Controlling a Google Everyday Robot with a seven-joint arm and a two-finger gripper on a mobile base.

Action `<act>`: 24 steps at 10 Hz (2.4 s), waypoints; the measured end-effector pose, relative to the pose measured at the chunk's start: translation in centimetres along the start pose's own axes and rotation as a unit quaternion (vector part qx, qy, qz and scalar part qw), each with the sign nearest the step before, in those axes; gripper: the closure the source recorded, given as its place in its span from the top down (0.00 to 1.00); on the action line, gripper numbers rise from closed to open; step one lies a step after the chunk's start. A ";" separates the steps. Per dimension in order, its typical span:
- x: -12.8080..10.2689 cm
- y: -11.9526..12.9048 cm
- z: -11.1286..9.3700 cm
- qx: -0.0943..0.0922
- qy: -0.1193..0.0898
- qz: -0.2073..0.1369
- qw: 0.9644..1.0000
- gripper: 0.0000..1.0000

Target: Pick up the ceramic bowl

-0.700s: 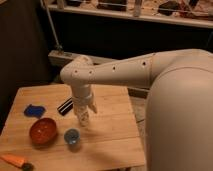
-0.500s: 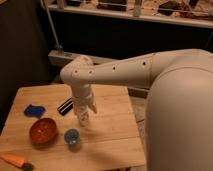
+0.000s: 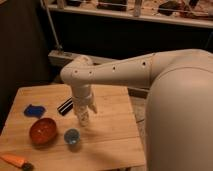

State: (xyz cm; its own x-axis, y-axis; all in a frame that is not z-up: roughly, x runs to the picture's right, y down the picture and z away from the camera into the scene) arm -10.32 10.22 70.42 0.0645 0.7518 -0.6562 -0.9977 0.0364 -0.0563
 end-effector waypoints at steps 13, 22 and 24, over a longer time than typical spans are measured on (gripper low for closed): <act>0.0 0.0 -0.1 0.000 0.000 0.000 1.000 0.65; -1.9 4.1 -3.3 0.024 -0.039 -0.092 0.995 0.65; -4.5 4.3 -4.3 0.053 -0.060 -0.103 0.991 0.65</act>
State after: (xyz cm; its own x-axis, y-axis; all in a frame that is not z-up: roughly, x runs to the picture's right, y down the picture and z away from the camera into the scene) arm -14.79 4.11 69.91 0.2701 0.7941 -0.5444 -0.9605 0.2613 -0.0954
